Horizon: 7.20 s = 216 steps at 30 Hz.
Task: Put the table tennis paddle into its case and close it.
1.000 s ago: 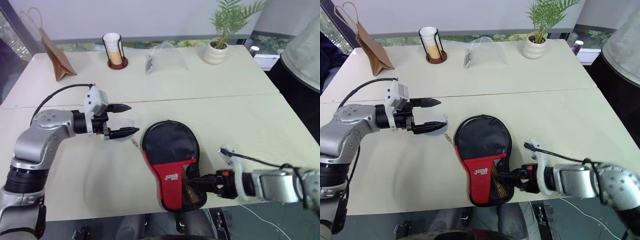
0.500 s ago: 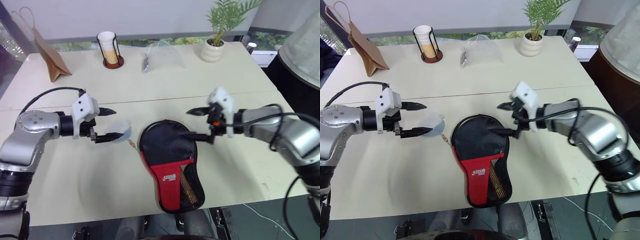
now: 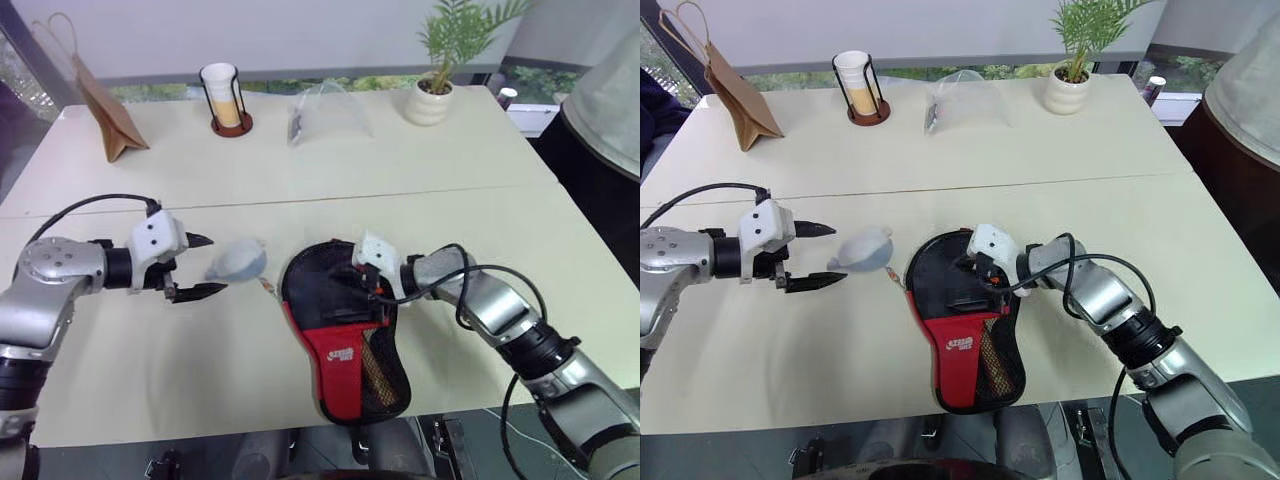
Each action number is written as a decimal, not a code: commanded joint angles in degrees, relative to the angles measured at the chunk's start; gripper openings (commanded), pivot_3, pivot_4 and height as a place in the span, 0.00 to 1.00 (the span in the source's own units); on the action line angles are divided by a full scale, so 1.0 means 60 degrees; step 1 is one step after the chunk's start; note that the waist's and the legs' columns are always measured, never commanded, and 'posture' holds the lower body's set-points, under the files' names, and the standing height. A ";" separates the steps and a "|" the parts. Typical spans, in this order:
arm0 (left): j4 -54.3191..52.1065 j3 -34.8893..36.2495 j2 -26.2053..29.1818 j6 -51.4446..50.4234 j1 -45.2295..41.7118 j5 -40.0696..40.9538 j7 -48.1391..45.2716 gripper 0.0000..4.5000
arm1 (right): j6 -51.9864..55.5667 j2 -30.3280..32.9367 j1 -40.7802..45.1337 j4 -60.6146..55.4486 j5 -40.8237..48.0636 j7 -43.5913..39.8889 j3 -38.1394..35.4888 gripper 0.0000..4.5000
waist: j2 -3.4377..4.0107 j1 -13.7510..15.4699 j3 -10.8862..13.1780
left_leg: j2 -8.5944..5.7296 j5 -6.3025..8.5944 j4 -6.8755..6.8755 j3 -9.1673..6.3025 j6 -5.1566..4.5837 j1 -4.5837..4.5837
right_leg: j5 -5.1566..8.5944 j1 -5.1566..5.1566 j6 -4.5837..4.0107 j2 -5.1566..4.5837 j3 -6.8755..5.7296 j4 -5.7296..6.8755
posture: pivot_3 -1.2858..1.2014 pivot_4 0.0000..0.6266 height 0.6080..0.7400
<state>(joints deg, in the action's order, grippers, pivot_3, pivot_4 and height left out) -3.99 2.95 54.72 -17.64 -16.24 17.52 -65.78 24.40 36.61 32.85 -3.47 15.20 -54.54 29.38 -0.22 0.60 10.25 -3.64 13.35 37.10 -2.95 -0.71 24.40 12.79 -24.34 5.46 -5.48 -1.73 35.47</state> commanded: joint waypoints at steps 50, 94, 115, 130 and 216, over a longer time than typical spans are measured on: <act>1.3577 -0.1224 -0.8615 0.4686 -1.0836 -0.3936 0.4385 0.02 | 0.2904 -0.1089 -0.1370 -0.1284 -0.2165 0.0636 0.0831 1.00 | -0.0099 -0.0036 -0.0066 | 0.0019 -0.0004 0.0008 -0.0043 0.0007 -0.0160 | 0.0019 0.0166 0.0055 0.0071 -0.0039 0.0037 | 0.52 0.24 0.95; 0.6760 -0.1160 -0.6453 0.3364 -0.5888 -0.2352 -0.2339 0.99 | 0.4637 0.0482 0.0653 -0.2927 -0.0182 0.0208 -0.3710 1.00 | -0.0075 -0.0013 -0.0051 | -0.0033 -0.0010 0.0018 -0.0038 0.0013 0.0023 | 0.0000 -0.0034 0.0024 0.0009 -0.0017 0.0093 | 0.52 0.24 0.95; 0.0779 -0.3405 -0.5886 0.0864 -0.1736 -0.2203 0.0076 0.99 | -0.0874 0.1154 0.3039 0.5737 -0.2276 -0.1227 -0.2641 1.00 | -0.0046 -0.0043 -0.0034 | -0.0052 -0.0014 0.0011 -0.0033 0.0016 0.0000 | 0.0001 -0.0014 0.0020 -0.0010 -0.0006 0.0089 | 0.52 0.24 0.95; 0.1596 -0.4122 -0.5704 0.1215 -0.1502 -0.2666 0.0771 1.00 | -0.1709 0.0683 0.3625 0.7470 -0.2841 -0.1697 -0.2739 0.80 | -0.0031 -0.0003 -0.0038 | -0.0067 -0.0016 0.0013 -0.0036 0.0020 -0.0005 | 0.0001 -0.0009 0.0021 -0.0017 -0.0003 0.0090 | 0.52 0.24 0.95; 0.3380 -0.4797 -0.5849 0.1536 -0.1793 -0.2976 0.1271 1.00 | 0.0862 0.5051 -1.1902 -0.8505 -0.2196 -0.3309 -0.9336 0.04 | -0.0016 0.0293 -0.0175 | -0.0057 0.0064 -0.0016 -0.0067 -0.0023 -0.0156 | 0.0088 0.0269 0.0078 -0.0085 -0.0035 -0.0134 | 0.52 0.24 0.95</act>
<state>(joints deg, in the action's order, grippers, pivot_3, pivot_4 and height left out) 11.93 -23.75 18.11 -6.15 -28.55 3.46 -59.01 28.35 66.29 -41.79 -54.72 0.47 -74.51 -25.77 -0.32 2.35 9.19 -3.98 13.74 36.99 -3.36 -0.87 23.46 13.32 -22.70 5.93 -5.99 -1.95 34.57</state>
